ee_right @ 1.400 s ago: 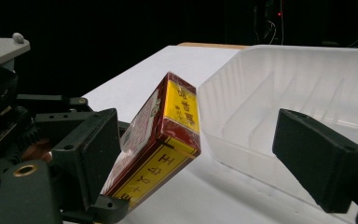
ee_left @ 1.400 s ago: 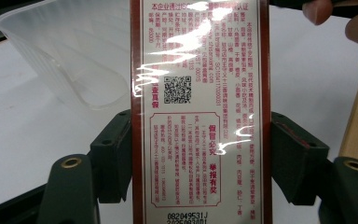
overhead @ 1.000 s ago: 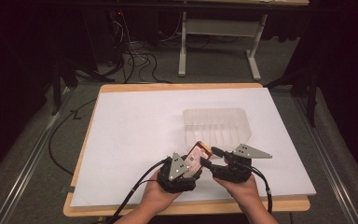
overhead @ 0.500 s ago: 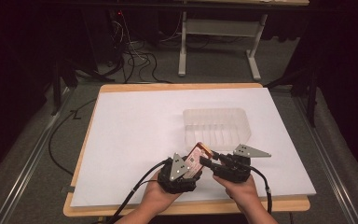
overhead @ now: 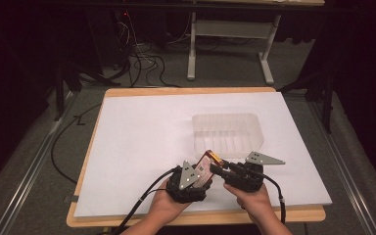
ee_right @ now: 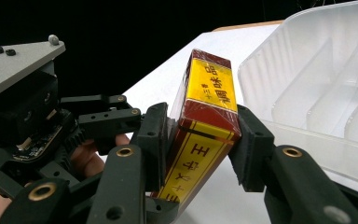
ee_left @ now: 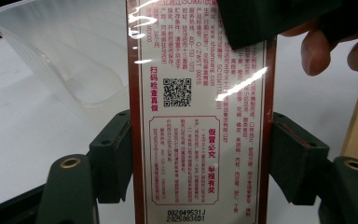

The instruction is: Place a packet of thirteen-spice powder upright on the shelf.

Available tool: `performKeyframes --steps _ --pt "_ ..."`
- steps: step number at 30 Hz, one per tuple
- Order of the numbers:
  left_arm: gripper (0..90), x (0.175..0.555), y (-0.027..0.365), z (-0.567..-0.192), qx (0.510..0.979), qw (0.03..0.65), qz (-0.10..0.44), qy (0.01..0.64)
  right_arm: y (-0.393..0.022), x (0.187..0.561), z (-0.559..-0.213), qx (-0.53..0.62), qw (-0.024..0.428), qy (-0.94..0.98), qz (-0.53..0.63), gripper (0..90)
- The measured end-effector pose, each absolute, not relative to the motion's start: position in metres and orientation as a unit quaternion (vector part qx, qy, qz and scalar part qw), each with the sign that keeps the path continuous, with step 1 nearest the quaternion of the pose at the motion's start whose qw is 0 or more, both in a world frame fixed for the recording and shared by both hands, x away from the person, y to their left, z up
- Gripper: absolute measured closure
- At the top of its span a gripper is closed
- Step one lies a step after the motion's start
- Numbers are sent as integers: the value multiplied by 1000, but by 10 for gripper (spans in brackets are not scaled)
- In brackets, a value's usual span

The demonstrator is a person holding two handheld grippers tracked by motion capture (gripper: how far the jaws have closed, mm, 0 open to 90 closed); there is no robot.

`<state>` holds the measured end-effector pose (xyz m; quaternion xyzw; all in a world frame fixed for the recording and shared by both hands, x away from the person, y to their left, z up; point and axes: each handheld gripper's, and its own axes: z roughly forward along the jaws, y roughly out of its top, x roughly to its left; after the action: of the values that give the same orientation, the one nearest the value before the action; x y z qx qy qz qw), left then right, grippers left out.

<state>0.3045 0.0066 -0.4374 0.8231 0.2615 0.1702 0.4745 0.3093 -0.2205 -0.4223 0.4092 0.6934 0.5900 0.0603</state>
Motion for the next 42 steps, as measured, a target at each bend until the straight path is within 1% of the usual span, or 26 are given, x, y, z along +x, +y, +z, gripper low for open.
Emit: performKeyframes --steps 4,8,13,18,35,42 --pt "316 304 7 -438 827 470 170 258 -219 308 -421 407 60 694 591 647" --pt "306 306 7 -440 829 468 163 260 -215 305 -419 397 70 699 590 670" --pt "252 309 9 -441 832 464 152 264 -217 305 -418 399 81 697 590 684" --pt "234 309 12 -439 827 473 150 264 -223 304 -416 404 98 693 589 685" --pt "255 322 51 -424 800 493 165 299 -247 299 -413 422 151 688 571 685" --pt "262 327 69 -422 795 489 175 313 -264 295 -409 435 179 680 562 684"
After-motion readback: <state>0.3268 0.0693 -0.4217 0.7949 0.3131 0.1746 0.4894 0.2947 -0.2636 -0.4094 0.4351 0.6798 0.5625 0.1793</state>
